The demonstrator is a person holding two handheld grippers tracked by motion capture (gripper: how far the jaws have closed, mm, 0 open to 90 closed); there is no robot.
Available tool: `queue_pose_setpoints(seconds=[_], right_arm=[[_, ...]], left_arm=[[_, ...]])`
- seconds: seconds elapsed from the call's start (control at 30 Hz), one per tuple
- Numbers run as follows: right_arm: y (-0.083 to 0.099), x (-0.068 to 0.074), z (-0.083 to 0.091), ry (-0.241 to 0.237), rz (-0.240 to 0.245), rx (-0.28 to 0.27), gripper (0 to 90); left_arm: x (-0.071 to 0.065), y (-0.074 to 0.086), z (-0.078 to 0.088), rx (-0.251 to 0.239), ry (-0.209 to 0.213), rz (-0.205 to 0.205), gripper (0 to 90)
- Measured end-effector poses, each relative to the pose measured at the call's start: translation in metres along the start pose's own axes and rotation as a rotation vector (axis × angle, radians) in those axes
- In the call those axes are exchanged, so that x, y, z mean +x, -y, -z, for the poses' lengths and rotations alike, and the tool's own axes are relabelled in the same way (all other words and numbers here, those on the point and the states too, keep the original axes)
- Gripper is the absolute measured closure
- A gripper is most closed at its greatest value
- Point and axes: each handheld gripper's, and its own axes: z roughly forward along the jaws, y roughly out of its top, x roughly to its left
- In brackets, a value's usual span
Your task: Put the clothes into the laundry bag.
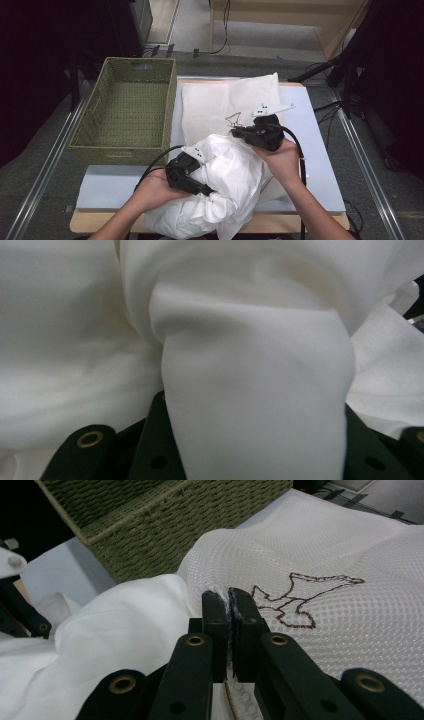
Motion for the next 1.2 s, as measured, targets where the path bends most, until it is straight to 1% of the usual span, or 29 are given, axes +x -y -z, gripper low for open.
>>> queue_pose_setpoints(seconds=[0.03, 0.07, 0.13, 0.2, 0.27, 0.33, 0.37, 0.4, 0.5, 0.6, 0.63, 0.7, 0.73, 0.77, 0.8, 0.83, 0.87, 0.97, 1.1, 1.17, 1.2], right_arm=[[0.001, 0.0, -0.001, 0.004, 0.007, 0.007, 87.7], [0.002, 0.001, -0.002, 0.005, 0.004, 0.011, 87.7], [0.003, 0.0, -0.003, -0.001, -0.003, 0.013, 87.8], [0.004, -0.001, -0.004, 0.0, -0.003, 0.014, 87.8], [0.004, -0.001, -0.003, -0.001, -0.006, 0.01, 87.8], [0.004, -0.001, -0.004, 0.0, -0.009, 0.008, 87.9], [0.005, -0.002, -0.004, -0.001, -0.012, 0.009, 88.0], [0.005, -0.003, -0.004, 0.0, -0.014, 0.011, 88.0], [0.008, -0.005, -0.007, 0.0, -0.026, 0.022, 88.1], [0.009, -0.006, -0.009, 0.008, -0.032, 0.032, 88.1], [0.01, -0.006, -0.009, 0.009, -0.033, 0.034, 88.1], [0.01, -0.006, -0.009, 0.011, -0.032, 0.038, 88.1], [0.01, -0.006, -0.009, 0.011, -0.033, 0.037, 88.2], [0.009, -0.005, -0.009, 0.01, -0.036, 0.036, 88.2], [0.009, -0.005, -0.008, 0.009, -0.036, 0.036, 88.2], [0.008, -0.005, -0.007, 0.008, -0.033, 0.031, 88.2], [0.007, -0.004, -0.006, 0.004, -0.033, 0.032, 88.2], [0.003, -0.001, -0.002, 0.001, -0.03, 0.019, 88.3], [-0.004, 0.007, 0.004, -0.008, -0.019, 0.004, 88.3], [-0.006, 0.01, 0.007, -0.015, -0.018, -0.002, 88.4], [-0.007, 0.012, 0.009, -0.021, -0.02, -0.004, 88.4]], left_arm=[[0.0, -0.001, 0.002, -0.012, -0.013, 0.002, 68.7], [0.0, -0.004, 0.006, -0.02, -0.024, 0.003, 68.8], [0.001, -0.008, 0.015, -0.051, -0.035, 0.012, 69.0], [0.001, -0.014, 0.024, -0.077, -0.048, -0.001, 69.0], [0.002, -0.019, 0.028, -0.095, -0.062, 0.0, 69.1], [0.003, -0.024, 0.027, -0.092, -0.075, -0.005, 69.1], [0.005, -0.026, 0.025, -0.098, -0.082, -0.002, 69.1], [0.008, -0.028, 0.022, -0.093, -0.082, 0.005, 69.1], [0.016, -0.031, 0.011, -0.085, -0.104, 0.023, 68.9], [0.027, -0.033, -0.001, -0.086, -0.093, 0.053, 68.9], [0.03, -0.034, -0.005, -0.08, -0.094, 0.06, 68.9], [0.032, -0.035, -0.013, -0.061, -0.115, 0.053, 68.9], [0.032, -0.035, -0.019, -0.061, -0.116, 0.056, 68.9], [0.034, -0.035, -0.023, -0.054, -0.116, 0.05, 68.9], [0.035, -0.034, -0.028, -0.054, -0.12, 0.057, 68.9], [0.035, -0.034, -0.032, -0.045, -0.121, 0.055, 68.9], [0.035, -0.033, -0.036, -0.043, -0.128, 0.056, 68.9], [0.035, -0.033, -0.047, -0.037, -0.128, 0.054, 68.8], [0.033, -0.036, -0.056, -0.027, -0.157, 0.046, 68.8], [0.034, -0.037, -0.058, -0.032, -0.157, 0.051, 68.6], [0.036, -0.037, -0.058, -0.035, -0.15, 0.059, 68.5]])
